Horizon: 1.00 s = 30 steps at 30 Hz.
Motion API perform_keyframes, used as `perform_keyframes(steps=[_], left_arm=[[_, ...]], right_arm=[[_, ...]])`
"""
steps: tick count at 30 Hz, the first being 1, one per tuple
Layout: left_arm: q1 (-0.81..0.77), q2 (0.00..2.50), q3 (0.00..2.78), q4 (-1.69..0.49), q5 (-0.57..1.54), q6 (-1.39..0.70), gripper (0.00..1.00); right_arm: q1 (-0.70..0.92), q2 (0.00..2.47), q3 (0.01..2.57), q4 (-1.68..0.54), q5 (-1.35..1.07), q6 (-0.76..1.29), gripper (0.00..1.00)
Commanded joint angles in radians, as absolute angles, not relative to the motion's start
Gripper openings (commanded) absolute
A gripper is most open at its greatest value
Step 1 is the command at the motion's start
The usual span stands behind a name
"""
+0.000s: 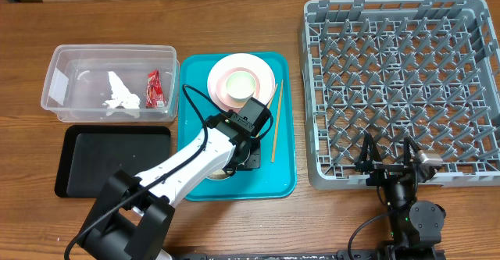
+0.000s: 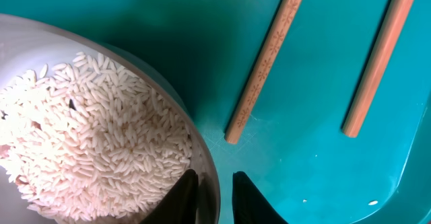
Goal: Sort waste into correct bins and load items into the dishwasher
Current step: 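Reach left gripper to rice bowl rim and grasp it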
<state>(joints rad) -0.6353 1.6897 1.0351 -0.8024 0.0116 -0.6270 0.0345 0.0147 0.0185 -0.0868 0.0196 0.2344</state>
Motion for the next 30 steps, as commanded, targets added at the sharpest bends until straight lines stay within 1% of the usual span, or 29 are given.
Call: perform_keyframes(steps=[1, 4, 10, 19, 22, 30], left_arm=[[-0.642, 1.694, 1.028, -0.799, 0.012, -0.636, 0.18], [-0.642, 1.694, 1.027, -0.799, 0.012, -0.636, 0.17], [-0.642, 1.694, 1.012, -0.779, 0.013, -0.636, 0.09], [-0.642, 1.694, 1.01, -0.777, 0.016, -0.635, 0.09], [-0.642, 1.694, 1.01, -0.776, 0.016, -0.635, 0.04], [-0.642, 1.694, 1.013, -0.781, 0.02, -0.628, 0.04]], right_arm=[[0.04, 0.005, 0.009, -0.08, 0.031, 0.228, 1.0], [0.04, 0.005, 0.009, -0.08, 0.031, 0.228, 1.0], [0.04, 0.005, 0.009, -0.08, 0.031, 0.228, 1.0], [0.04, 0.005, 0.009, -0.08, 0.031, 0.228, 1.0], [0.04, 0.005, 0.009, -0.08, 0.031, 0.228, 1.0], [0.04, 0.005, 0.009, -0.08, 0.031, 0.228, 1.0]])
